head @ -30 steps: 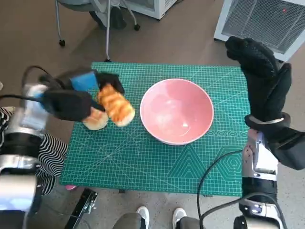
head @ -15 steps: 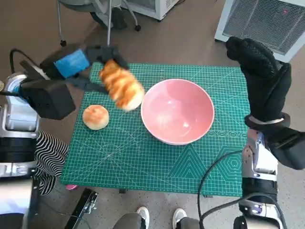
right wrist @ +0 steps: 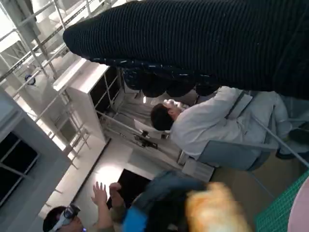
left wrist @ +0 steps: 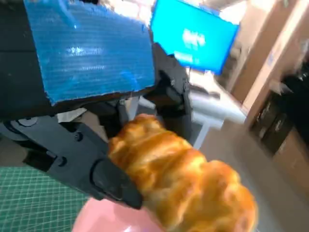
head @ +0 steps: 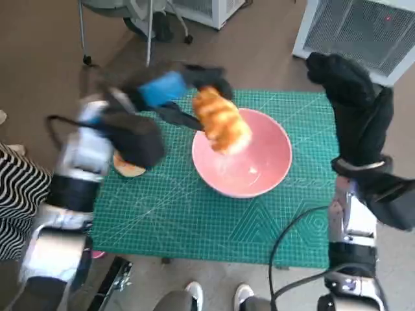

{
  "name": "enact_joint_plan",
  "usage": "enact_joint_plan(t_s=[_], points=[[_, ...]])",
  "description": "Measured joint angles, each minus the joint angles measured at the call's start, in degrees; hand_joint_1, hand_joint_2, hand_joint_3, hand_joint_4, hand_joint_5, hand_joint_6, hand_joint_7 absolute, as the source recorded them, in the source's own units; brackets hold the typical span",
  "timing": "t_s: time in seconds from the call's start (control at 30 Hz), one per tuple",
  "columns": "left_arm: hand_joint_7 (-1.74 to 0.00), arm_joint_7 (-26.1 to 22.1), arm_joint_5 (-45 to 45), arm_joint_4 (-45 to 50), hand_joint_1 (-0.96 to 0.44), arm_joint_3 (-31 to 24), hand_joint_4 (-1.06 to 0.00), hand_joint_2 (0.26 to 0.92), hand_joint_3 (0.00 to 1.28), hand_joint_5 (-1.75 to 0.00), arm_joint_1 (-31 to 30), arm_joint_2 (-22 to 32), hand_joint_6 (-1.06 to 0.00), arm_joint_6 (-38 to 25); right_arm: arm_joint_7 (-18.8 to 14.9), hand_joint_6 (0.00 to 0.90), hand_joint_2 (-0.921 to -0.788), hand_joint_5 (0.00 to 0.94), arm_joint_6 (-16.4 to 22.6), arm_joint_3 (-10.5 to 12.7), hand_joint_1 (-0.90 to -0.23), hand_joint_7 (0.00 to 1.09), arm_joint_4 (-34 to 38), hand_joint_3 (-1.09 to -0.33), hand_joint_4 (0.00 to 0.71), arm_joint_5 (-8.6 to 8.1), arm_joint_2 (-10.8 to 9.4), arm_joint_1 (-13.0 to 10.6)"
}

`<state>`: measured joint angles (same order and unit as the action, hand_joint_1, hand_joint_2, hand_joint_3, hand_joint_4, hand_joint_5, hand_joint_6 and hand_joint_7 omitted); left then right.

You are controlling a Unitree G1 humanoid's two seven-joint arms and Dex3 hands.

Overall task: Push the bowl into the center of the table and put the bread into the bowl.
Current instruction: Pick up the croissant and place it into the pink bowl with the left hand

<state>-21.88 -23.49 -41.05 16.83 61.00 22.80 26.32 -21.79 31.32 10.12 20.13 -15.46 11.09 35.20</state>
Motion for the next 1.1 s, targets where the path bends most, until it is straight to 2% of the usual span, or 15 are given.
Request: enact_joint_plan(t_s=[0.13, 0.37, 0.8, 0.87, 0.93, 0.97, 1.0, 1.03, 1.07, 1.1], points=[[-1.07, 3.81, -4.72, -7.99, 0.0, 3.59, -0.81, 0.91, 0.01, -1.08, 3.14, -2.6, -0.68, 1.51, 0.0, 0.095, -0.921, 0.001, 0.01, 0.14, -0.749, 0.41, -0.01, -0.632, 0.18, -0.03, 0.1, -0.05], [-1.18, 7.74, -9.1, -18.07, 0.0, 7.61, -0.76, 0.92, 0.04, -1.09, 6.11, -7.0, -0.62, 2.3, 0.0, 0.093, -0.921, 0.001, 0.01, 0.16, -0.752, 0.41, -0.07, -0.641, 0.181, -0.03, 0.2, -0.28], [-1.19, 9.77, -10.66, -27.43, 0.0, 10.02, -0.67, 0.92, 0.08, -1.19, 7.65, -11.81, -0.6, 2.25, 0.0, 0.082, -0.921, 0.002, 0.22, 0.18, -0.736, 0.41, -1.03, -0.674, 0.184, -0.01, 0.22, -0.88], [-1.22, 9.8, -10.74, -28.02, 0.0, 10.26, -0.65, 0.92, 0.1, -1.2, 7.65, -12.19, -0.58, 2.25, 0.0, 0.081, -0.921, 0.002, 0.33, 0.17, -0.735, 0.41, -1.04, -0.676, 0.184, 0.0, 0.22, -0.97], [-1.33, 9.8, -10.74, -28.36, 0.0, 10.39, -0.58, 0.921, 0.18, -1.26, 7.64, -12.43, -0.49, 2.11, 0.0, 0.08, -0.921, 0.002, 0.46, 0.18, -0.733, 0.4, -1.07, -0.679, 0.184, 0.0, 0.22, -1.11], [-1.21, 9.78, -10.73, -28.47, -0.01, 10.41, -0.53, 0.905, 0.17, -1.13, 7.65, -12.53, -0.45, 1.92, 0.01, 0.08, -0.921, 0.002, 0.5, 0.17, -0.732, 0.4, -1.1, -0.68, 0.184, 0.01, 0.22, -1.17], [-0.95, 9.57, -10.67, -28.48, -0.03, 10.4, -0.51, 0.894, 0.15, -0.82, 7.65, -12.6, -0.43, 1.6, 0.01, 0.079, -0.921, 0.002, 0.53, 0.17, -0.73, 0.4, -1.14, -0.682, 0.184, 0.02, 0.22, -1.22], [-0.81, 9.4, -10.65, -28.48, -0.06, 10.4, -0.47, 0.888, 0.12, -0.66, 7.65, -12.63, -0.41, 1.43, 0.01, 0.079, -0.921, 0.002, 0.53, 0.17, -0.728, 0.4, -1.16, -0.683, 0.184, 0.02, 0.22, -1.25], [-0.58, 8.58, -10.39, -28.48, -0.1, 10.29, -0.41, 0.882, 0.09, -0.43, 7.65, -12.7, -0.39, 0.86, 0.03, 0.079, -0.921, 0.002, 0.54, 0.17, -0.725, 0.4, -1.24, -0.685, 0.184, 0.04, 0.22, -1.31], [-0.41, 7.75, -10.24, -28.46, -0.16, 10.12, -0.32, 0.875, 0.06, -0.27, 7.65, -12.7, -0.35, 0.47, 0.04, 0.079, -0.921, 0.002, 0.54, 0.16, -0.722, 0.4, -1.32, -0.687, 0.184, 0.05, 0.22, -1.36]])
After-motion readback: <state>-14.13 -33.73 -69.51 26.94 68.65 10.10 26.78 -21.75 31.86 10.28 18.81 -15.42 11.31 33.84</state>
